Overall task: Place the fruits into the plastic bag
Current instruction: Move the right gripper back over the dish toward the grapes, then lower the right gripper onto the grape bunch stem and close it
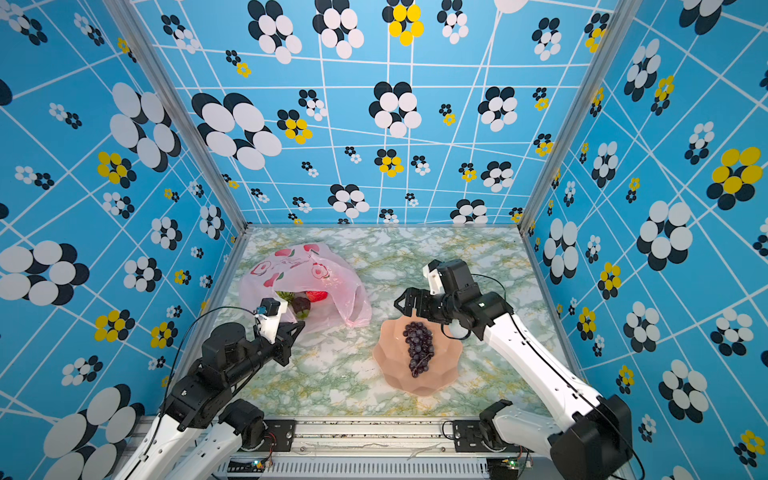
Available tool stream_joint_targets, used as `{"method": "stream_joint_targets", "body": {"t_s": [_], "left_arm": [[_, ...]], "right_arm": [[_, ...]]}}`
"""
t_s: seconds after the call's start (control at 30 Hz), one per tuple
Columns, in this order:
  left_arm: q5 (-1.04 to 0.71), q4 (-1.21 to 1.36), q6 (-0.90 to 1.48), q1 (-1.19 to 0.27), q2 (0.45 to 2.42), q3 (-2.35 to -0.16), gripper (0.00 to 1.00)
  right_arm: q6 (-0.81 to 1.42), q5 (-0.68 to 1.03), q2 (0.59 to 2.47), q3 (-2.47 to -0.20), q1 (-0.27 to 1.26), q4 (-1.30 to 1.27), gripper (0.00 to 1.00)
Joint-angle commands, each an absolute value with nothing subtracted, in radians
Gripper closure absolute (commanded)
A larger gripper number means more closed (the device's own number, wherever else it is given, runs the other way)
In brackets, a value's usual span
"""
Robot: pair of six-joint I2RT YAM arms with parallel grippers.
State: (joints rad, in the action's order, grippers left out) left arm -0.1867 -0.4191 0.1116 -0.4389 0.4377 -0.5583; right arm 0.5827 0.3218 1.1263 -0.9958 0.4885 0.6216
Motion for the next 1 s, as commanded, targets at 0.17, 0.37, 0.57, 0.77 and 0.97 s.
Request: {"method": "stream_joint_targets", "body": {"t_s": [0.17, 0.37, 0.57, 0.77, 0.97], "left_arm": [[-0.187, -0.419, 0.101, -0.445, 0.426, -0.562, 1.0], [-0.181, -0.421, 0.1, -0.452, 0.419, -0.563, 1.0], [-0.177, -0.42, 0.098, -0.454, 0.417, -0.562, 1.0], [-0.176, -0.42, 0.098, -0.454, 0.414, -0.562, 1.0], [-0.174, -0.422, 0.096, -0.453, 0.414, -0.562, 1.0]], "right_arm": [[0.518, 0.137, 1.133, -0.911, 0.532, 0.827, 0.01], [0.493, 0.011, 1.261, -0.93, 0.597, 0.855, 0.01], [0.492, -0.011, 1.361, -0.947, 0.609, 0.816, 0.01], [0.477, -0.009, 1.447, -0.971, 0.609, 0.781, 0.01], [0.475, 0.008, 1.524, -0.993, 0.61, 0.744, 0.01]]}}
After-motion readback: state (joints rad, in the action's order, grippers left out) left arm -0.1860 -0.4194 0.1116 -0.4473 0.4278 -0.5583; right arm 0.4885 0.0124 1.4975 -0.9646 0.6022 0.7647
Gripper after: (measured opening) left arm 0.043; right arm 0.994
